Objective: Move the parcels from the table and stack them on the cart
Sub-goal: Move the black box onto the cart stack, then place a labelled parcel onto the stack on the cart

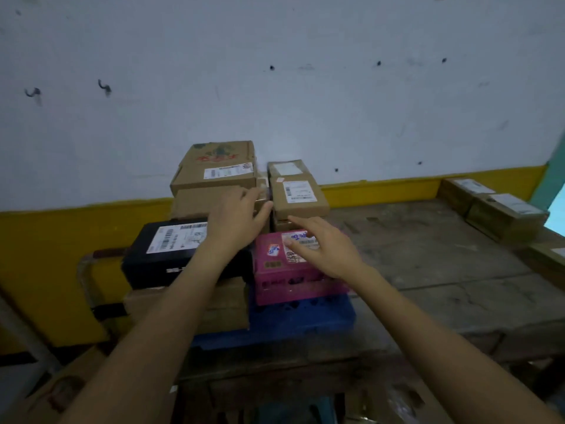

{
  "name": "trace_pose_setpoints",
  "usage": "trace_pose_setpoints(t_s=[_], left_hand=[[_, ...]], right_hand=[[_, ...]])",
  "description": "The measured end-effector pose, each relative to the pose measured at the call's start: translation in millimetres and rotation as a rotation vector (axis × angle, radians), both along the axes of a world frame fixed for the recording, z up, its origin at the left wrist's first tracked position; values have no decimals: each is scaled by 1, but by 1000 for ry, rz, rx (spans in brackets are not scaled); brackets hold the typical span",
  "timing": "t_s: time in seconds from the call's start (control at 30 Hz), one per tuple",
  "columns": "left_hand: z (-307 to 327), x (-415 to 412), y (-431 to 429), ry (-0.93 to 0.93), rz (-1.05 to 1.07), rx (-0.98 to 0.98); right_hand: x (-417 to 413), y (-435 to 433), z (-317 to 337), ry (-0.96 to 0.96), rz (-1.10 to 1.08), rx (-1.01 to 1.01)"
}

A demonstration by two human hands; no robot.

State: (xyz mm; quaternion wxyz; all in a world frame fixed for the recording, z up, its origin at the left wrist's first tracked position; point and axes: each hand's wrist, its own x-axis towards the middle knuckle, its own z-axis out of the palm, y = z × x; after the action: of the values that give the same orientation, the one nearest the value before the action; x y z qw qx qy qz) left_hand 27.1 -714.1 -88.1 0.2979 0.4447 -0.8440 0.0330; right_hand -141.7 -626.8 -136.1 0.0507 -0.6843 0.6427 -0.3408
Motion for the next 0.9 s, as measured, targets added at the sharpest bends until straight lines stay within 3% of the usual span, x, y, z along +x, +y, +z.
trace_pose_setpoints(t_s=[0.27, 0.5, 0.9], left_hand=[[-19, -173, 40, -27, -146, 42], [-38, -329, 68, 6, -192, 114], [-50, -518, 28, 113, -305, 196]], right_hand=[[-156, 56, -14, 248, -88, -25], [-306, 106, -27, 272, -175, -13], [-481, 75, -62, -22, -350, -12]])
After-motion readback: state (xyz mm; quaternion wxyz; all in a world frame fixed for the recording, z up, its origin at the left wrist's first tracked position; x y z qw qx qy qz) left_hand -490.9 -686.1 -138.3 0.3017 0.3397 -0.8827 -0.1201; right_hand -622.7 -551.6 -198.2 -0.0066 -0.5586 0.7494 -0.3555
